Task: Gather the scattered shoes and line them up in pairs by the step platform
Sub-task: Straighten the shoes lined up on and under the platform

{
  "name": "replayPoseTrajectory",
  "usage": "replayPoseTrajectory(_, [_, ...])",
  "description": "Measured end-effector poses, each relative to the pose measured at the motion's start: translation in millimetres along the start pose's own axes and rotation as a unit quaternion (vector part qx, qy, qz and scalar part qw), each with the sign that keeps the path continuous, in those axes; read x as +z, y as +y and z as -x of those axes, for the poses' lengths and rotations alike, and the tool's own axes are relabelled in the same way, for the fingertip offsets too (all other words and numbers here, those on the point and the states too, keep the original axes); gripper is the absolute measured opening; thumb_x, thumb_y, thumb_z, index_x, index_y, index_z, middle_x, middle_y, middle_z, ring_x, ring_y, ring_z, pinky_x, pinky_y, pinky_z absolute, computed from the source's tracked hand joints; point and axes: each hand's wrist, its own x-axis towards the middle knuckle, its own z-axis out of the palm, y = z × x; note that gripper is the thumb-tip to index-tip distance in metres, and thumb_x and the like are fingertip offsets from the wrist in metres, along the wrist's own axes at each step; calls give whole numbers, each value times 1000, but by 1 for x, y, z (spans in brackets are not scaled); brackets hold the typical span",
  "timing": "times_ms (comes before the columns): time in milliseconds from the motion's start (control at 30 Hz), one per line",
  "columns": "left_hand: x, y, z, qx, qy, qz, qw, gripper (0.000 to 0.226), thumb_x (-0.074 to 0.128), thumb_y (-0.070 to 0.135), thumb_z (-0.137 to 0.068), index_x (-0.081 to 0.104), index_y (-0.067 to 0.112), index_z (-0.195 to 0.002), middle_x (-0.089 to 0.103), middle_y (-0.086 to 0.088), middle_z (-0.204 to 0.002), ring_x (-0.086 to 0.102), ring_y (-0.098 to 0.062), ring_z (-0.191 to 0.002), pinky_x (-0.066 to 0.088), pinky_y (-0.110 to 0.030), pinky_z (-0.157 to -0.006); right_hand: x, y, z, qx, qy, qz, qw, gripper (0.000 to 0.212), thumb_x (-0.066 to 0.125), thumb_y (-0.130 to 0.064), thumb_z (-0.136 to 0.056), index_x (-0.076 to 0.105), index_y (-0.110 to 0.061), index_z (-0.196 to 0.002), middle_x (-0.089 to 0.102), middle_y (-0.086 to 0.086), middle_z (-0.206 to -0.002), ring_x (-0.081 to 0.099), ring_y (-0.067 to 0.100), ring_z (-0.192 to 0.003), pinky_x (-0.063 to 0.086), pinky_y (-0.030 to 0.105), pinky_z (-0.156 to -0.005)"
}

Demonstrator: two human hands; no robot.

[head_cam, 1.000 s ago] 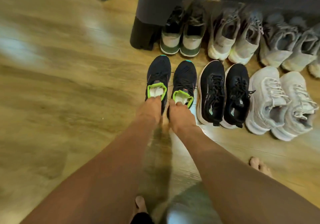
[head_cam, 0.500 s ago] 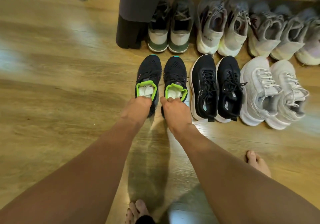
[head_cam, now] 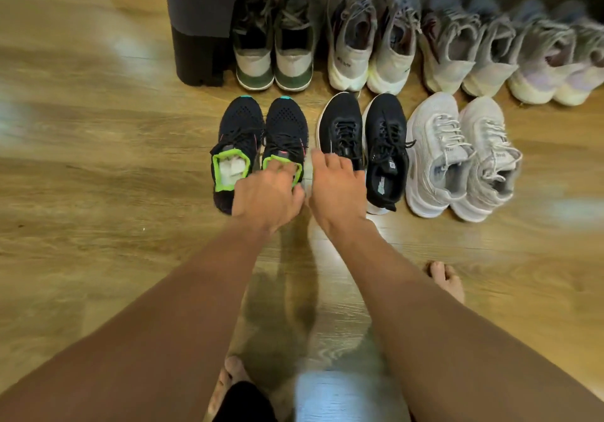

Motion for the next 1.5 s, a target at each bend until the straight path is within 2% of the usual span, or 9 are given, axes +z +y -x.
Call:
replayPoseTrajectory(167, [27, 74, -19, 30, -112, 53, 992, 46, 53, 43, -90, 47, 21, -130, 57, -4, -122, 60, -30, -107, 47, -40, -77, -5, 75, 8, 97, -117, -4, 988, 44, 57, -19, -90, 41, -9, -129, 52, 12, -128, 42, 33, -122, 41, 46, -95])
replayPoseTrajectory(300, [57, 98, -27, -15, -184, 69, 980, 51, 63, 34, -90, 43, 14, -133, 53, -8, -126, 57, -32, -110, 45, -40, -79, 14, 110, 14, 103, -127, -24, 986, 31, 46, 5, -86, 53, -4, -114, 61, 15, -110, 50, 32, -115, 47, 42, -85])
replayPoseTrajectory(500, [69, 105, -27, -35, -146, 72, 986, 12, 53, 4, -91, 57, 7, -102, 58, -12, -106, 56, -30, -89, 39, -37, -68, 28, 115, 7, 49, -98, -14, 994, 30, 41, 9, -87, 57, -6, -107, 64, 15, -97, 54, 30, -103, 38, 31, -64])
replayPoseTrajectory(600, [66, 106, -23, -32, -161, 48, 985, 10, 56, 6, -91, 58, 9, -100, 61, -12, -104, 55, -27, -84, 40, -36, -66, 28, 119, 14, 60, -124, -26, 990, 33, 44, 8, -86, 57, -8, -112, 63, 14, -100, 55, 29, -104, 41, 31, -67])
replayPoseTrajectory(700, [52, 116, -26, -17, -129, -28, 991, 23, 46, 31, -95, 56, 14, -107, 59, -8, -107, 62, -29, -87, 35, -35, -61, 20, 124, 15, 44, -142, -37, 988, 32, 47, 3, -87, 54, -9, -116, 60, 13, -110, 52, 30, -112, 46, 37, -81])
replayPoseTrajectory(800, [32, 137, -36, -13, -63, -33, 997, 32, 40, 37, -93, 53, 14, -111, 49, -9, -111, 62, -32, -82, 34, -35, -59, 3, 134, 15, 22, -78, -71, 994, 25, 46, -23, -94, 54, -14, -115, 61, 7, -114, 50, 28, -116, 46, 40, -84])
replayPoseTrajectory(900, [18, 171, -49, 28, -33, 31, 999, 29, 45, 29, -93, 54, 13, -115, 48, -8, -113, 62, -34, -87, 39, -39, -61, -17, 163, 10, 73, -4, -103, 992, 30, 43, -19, -92, 55, -14, -120, 62, 8, -116, 51, 29, -112, 46, 38, -78])
replayPoseTrajectory(1167, [42, 248, -67, 74, -193, 67, 976, 41, 52, 28, -94, 45, 16, -134, 46, -5, -128, 57, -35, -109, 46, -45, -85, -24, 260, 19, 198, -45, -26, 979, 31, 43, -5, -90, 47, -13, -119, 53, 7, -121, 47, 29, -117, 38, 43, -87])
replayPoseTrajectory(1500, [56, 263, -64, 53, -186, 82, 978, 17, 44, 6, -95, 50, 6, -111, 41, -12, -127, 54, -34, -95, 46, -44, -80, -14, 285, 12, 217, -73, -36, 973, 32, 36, 6, -90, 53, -7, -114, 61, 15, -112, 54, 33, -110, 42, 36, -73])
